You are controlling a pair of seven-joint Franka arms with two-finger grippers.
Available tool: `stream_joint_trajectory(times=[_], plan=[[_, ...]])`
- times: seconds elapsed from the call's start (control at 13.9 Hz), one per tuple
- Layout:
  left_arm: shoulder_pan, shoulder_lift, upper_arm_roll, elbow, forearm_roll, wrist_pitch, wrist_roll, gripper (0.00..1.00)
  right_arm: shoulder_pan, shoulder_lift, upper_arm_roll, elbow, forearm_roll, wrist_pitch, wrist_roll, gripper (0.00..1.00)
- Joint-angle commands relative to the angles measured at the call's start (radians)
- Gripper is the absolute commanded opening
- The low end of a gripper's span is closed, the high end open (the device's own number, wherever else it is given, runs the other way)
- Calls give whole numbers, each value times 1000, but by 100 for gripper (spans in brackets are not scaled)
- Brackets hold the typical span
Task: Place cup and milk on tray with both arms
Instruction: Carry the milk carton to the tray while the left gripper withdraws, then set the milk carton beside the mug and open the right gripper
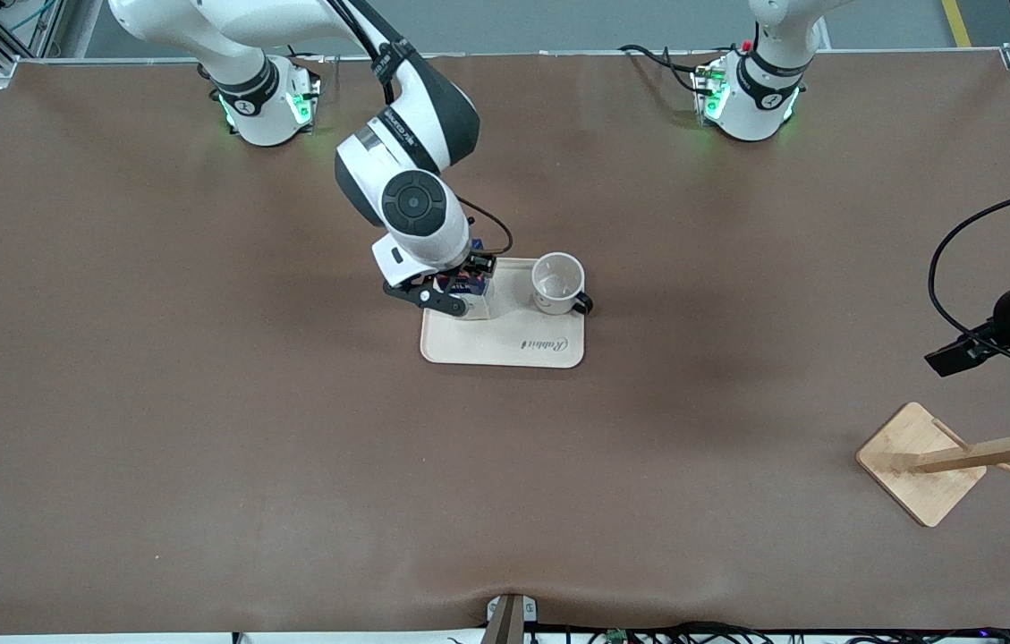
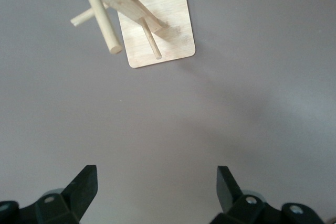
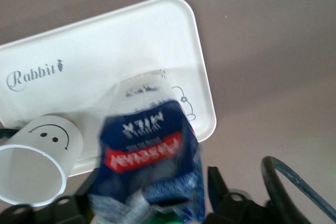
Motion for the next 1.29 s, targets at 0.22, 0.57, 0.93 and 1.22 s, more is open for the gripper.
stream_joint_trajectory(times=[0.22,0.57,0.93,1.22], plan=[[-5,-28,-46,-10,29,-10,52,100,3,-28,-9,137,15,-191,81,100],[-3,-94,-93,-10,20,-12,70,100,-46,-32,-11,376,15,-288,68,100],[2,-130,-128,-8,12,-51,70,100,-178,-70,-12,493,41,-312,75,100],[-114,-205,-10,-21,-66,-65,104,100,-273,-243,-38,402,16,-502,26,100]])
